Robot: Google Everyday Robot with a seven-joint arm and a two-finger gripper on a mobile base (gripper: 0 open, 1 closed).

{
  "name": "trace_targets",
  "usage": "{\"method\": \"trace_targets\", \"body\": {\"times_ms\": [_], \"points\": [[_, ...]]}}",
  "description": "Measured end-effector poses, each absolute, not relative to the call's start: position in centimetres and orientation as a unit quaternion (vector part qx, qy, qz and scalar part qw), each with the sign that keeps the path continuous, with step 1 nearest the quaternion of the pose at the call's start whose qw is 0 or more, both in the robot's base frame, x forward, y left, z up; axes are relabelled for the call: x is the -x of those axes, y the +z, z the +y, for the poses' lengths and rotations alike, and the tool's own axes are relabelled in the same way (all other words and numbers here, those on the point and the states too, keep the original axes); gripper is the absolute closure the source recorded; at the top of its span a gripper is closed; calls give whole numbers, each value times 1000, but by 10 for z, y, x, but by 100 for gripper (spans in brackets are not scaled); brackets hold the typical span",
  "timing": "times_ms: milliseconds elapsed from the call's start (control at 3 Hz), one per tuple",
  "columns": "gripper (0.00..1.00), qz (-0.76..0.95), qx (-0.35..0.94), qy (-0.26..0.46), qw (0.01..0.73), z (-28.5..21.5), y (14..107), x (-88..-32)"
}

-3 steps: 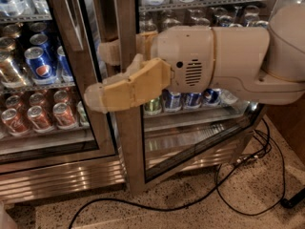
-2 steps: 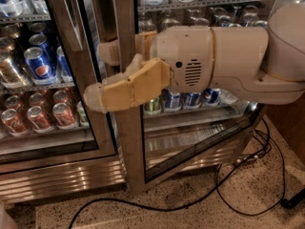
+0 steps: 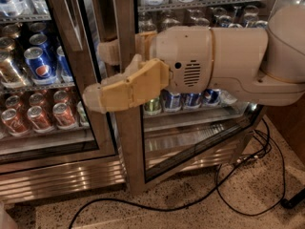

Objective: Open right fridge door

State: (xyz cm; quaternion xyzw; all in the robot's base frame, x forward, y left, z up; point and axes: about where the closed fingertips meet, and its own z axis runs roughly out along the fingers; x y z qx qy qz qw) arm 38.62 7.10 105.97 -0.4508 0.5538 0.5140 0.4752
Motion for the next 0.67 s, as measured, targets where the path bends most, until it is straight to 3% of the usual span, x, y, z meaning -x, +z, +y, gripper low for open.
{"method": "trace_targets", "body": {"times_ms": [667], "points": [[0,554,451,510,479,71,1059,-386]]}}
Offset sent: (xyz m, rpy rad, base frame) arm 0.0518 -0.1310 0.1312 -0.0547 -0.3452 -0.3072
